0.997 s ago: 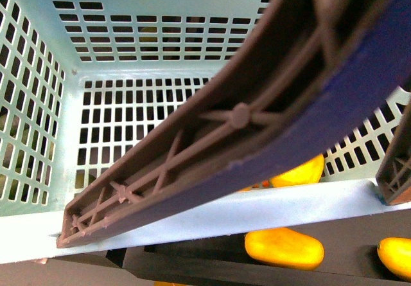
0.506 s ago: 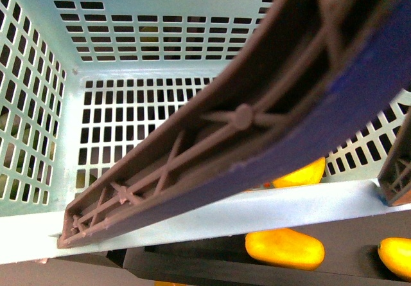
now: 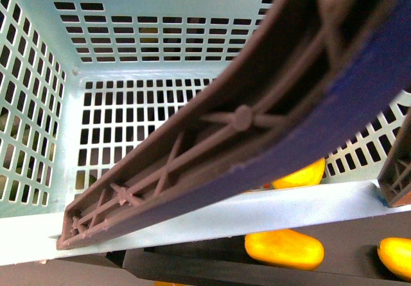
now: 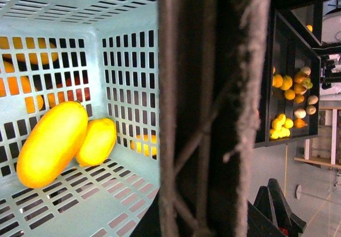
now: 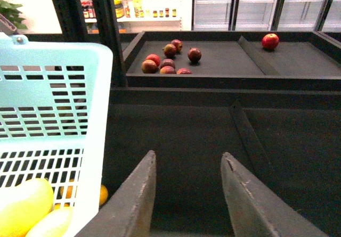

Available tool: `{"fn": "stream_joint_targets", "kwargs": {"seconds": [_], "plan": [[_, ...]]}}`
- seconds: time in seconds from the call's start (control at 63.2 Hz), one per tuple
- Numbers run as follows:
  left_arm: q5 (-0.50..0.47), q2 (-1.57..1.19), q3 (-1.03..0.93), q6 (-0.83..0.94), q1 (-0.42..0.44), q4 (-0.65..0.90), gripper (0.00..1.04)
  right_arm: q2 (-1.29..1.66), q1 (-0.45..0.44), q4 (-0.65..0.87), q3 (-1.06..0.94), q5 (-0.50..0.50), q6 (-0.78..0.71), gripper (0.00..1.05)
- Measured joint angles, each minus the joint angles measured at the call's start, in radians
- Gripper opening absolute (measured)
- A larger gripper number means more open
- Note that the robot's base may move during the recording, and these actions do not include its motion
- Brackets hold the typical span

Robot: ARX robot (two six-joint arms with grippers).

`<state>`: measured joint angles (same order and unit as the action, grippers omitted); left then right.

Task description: Pick lemon and mango into basket

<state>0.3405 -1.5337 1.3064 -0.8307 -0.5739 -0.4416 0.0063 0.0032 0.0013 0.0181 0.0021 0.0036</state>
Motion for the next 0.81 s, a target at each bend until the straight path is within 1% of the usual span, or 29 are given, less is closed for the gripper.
{"fn": "stream_joint_targets", "kwargs": {"seconds": [0.063,0.19,0.237,0.301,0.332,0.396,0.491,0.807], "plan": [[0.000,0.000,0.000,0.000,0.000,0.000,0.05,0.000,0.000,0.000,0.000,0.000,0.000,0.54],[0.000,0.000,0.000,-0.001,0.000,0.000,0.05,0.000,0.000,0.000,0.000,0.001,0.000,0.82],[-0.001,0.000,0.000,0.000,0.000,0.000,0.05,0.000,0.000,0.000,0.000,0.002,0.000,0.87],[0.000,0.000,0.000,0.002,-0.005,0.000,0.05,0.000,0.000,-0.002,0.000,0.002,0.000,0.96],[0.001,0.000,0.000,0.003,-0.008,0.000,0.05,-0.001,0.000,-0.002,0.000,0.003,0.000,0.98],[0.011,0.000,0.000,0.005,-0.011,0.000,0.05,-0.001,0.000,-0.002,0.000,0.002,0.000,0.96],[0.014,0.000,0.000,-0.002,-0.010,0.000,0.05,-0.001,0.000,-0.002,0.000,0.002,0.000,0.96],[-0.005,0.000,0.000,0.000,-0.002,0.001,0.05,-0.001,0.000,-0.003,0.000,0.000,0.000,0.96]]}}
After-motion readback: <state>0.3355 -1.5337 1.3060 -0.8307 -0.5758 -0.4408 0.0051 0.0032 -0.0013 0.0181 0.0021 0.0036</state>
